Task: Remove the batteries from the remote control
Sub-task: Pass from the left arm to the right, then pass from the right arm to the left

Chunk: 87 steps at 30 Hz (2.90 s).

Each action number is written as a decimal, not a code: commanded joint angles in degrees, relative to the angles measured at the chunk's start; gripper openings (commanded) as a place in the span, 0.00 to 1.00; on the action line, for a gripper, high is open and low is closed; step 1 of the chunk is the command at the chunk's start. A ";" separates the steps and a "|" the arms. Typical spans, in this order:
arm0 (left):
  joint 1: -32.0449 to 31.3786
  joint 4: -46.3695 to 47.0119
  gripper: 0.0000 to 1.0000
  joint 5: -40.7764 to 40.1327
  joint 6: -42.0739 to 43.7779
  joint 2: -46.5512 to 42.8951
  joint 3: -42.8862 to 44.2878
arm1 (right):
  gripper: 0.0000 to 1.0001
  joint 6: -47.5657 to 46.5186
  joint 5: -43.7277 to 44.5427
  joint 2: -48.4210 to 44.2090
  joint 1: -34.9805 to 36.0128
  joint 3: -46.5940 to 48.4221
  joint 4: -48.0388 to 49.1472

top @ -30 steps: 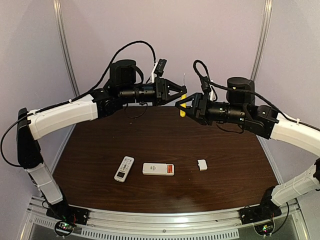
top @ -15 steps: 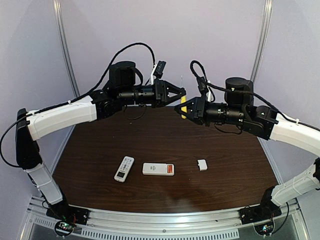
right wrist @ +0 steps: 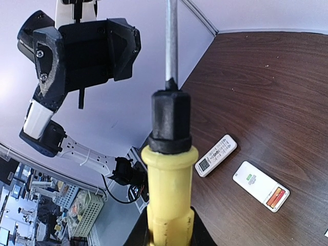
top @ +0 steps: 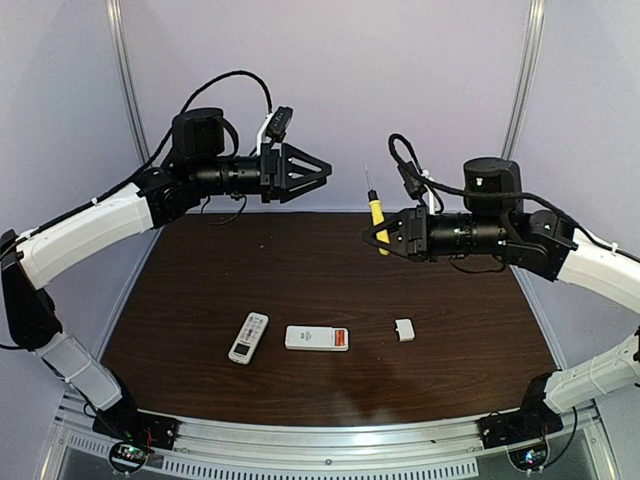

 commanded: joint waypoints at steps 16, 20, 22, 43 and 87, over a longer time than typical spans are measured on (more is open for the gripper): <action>-0.92 -2.27 0.42 13.56 -1.44 6.98 3.99 | 0.00 -2.49 -14.20 4.15 0.66 1.16 -0.24; -1.12 -2.66 0.37 14.99 -1.56 7.80 4.02 | 0.00 -2.68 -15.47 4.63 0.77 1.37 -0.35; -1.22 -2.61 0.34 15.69 -1.68 8.07 4.10 | 0.00 -3.18 -16.02 5.07 0.86 1.77 -1.11; -1.14 -7.41 0.00 14.24 0.58 6.94 5.07 | 0.11 -5.39 -9.87 5.26 0.95 2.80 -3.79; 2.90 10.17 0.00 -8.32 -35.55 -0.45 -1.52 | 1.00 -18.96 22.03 -7.53 5.82 -5.87 18.28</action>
